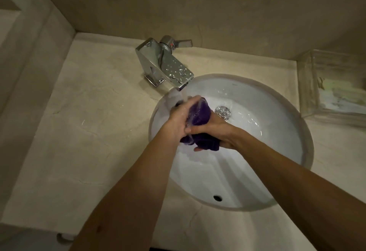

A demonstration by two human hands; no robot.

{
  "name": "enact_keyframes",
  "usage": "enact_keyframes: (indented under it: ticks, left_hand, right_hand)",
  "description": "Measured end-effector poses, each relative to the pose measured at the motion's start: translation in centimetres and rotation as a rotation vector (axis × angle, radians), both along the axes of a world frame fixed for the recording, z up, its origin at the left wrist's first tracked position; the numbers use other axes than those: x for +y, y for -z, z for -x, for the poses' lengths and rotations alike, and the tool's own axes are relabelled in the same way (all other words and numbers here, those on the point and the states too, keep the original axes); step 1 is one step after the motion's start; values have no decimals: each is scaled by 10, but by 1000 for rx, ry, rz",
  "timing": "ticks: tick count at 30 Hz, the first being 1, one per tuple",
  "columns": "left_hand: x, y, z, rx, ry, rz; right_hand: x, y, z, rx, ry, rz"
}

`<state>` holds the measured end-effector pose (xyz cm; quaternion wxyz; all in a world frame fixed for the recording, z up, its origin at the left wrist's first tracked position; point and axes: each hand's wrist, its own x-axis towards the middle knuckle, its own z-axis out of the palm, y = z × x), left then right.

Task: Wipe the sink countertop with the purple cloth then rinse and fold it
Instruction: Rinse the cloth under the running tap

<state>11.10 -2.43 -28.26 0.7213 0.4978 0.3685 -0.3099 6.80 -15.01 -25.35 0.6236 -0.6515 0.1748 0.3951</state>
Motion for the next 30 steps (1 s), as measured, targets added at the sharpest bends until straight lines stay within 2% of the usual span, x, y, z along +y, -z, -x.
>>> enact_keyframes:
  ticks: [3,7,9,10,13,15,20,23,27,30]
  left_hand:
    - [1,5,-1,-44,7,-63]
    - [8,0,-5,-70,221,-27]
    - [13,-3,-8,-132,348,-109]
    - [16,-5,-10,-130,373,-84]
    - [22,-10,-10,-60,336,83]
    - [18,-5,-10,-66,309,77]
    - [3,0,-12,-116,175,-63]
    - [-2,-3,-12,-111,212,-187]
    - [-9,3,-8,-147,83,-298]
    - [-9,-2,-8,-154,126,-328]
  right_hand:
    - [-2,1,-3,15,-62,55]
    - [-10,4,-12,81,-61,119]
    - [-16,1,-14,148,-45,61]
    - [-19,1,-15,197,-31,6]
    - [-25,0,-18,339,1,-139]
    - [-24,1,-22,365,-23,-156]
    - [-11,7,-24,302,-141,-23]
    - [0,8,-25,189,-200,118]
    - [14,7,-25,25,-202,308]
    - [10,9,-23,58,-181,269]
